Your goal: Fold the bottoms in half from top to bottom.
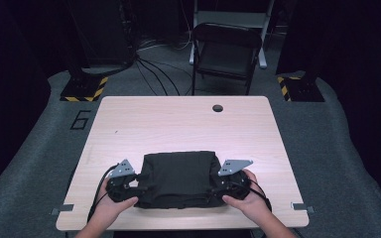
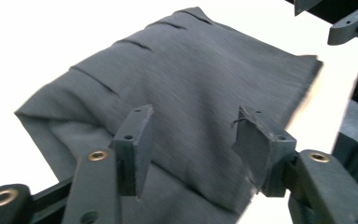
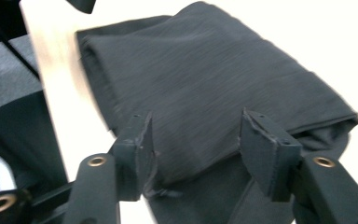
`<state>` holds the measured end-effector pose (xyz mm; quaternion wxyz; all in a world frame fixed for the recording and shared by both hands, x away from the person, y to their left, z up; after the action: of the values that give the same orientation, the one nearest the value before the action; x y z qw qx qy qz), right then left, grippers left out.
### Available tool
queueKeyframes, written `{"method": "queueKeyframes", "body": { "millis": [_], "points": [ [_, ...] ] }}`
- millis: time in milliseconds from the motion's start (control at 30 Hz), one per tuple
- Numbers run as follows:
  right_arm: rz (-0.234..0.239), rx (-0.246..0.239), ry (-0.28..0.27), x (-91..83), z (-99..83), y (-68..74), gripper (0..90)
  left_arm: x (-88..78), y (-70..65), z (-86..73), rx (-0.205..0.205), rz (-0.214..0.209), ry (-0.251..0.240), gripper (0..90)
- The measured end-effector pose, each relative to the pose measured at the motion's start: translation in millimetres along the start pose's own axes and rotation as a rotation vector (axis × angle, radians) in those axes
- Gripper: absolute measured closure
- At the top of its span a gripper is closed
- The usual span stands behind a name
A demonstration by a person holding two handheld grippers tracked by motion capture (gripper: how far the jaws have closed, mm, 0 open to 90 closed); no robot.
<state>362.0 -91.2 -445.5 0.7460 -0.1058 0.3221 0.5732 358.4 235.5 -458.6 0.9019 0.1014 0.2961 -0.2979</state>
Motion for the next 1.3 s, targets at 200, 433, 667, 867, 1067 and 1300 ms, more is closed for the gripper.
{"method": "queueKeyframes", "body": {
  "millis": [200, 433, 667, 867, 1067, 1300],
  "points": [
    [0.02, 0.005, -0.008, 17.9, 18.6, -19.8, 37.2, 26.4, 5.2, 18.0, 0.012, -0.005, 0.006, 39.6],
    [0.025, 0.0, 0.032, 46.8, 27.7, -39.9, 31.8, 64.9, 7.9, 22.7, 0.041, 0.02, 0.019, 35.7],
    [0.018, 0.019, 0.081, 65.4, 14.6, -46.5, 31.4, 77.9, 9.8, 7.2, 0.054, 0.025, 0.034, 33.1],
    [0.005, 0.016, 0.096, 66.5, 6.3, -48.4, 31.2, 77.1, 13.3, -1.0, 0.059, 0.021, 0.034, 33.1],
    [-0.013, 0.007, 0.099, 71.0, -3.8, -47.3, 31.2, 77.4, 12.9, -10.7, 0.09, 0.032, 0.042, 33.5],
    [-0.03, 0.005, 0.084, 72.8, -13.0, -45.4, 31.6, 79.5, 11.3, -14.4, 0.117, 0.055, 0.032, 33.8]
  ]
}}
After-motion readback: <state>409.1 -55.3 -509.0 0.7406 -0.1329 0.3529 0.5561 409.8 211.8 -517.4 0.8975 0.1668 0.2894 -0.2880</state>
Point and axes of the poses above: each handheld gripper's, and its own axes: x roughly forward along the jaws, z roughly out of its top, y roughly to its left, the point moved 2 cm from there along x, roughly forward along the jaws, and after that the axes turned 15 degrees about z, right-handed, at the moved point
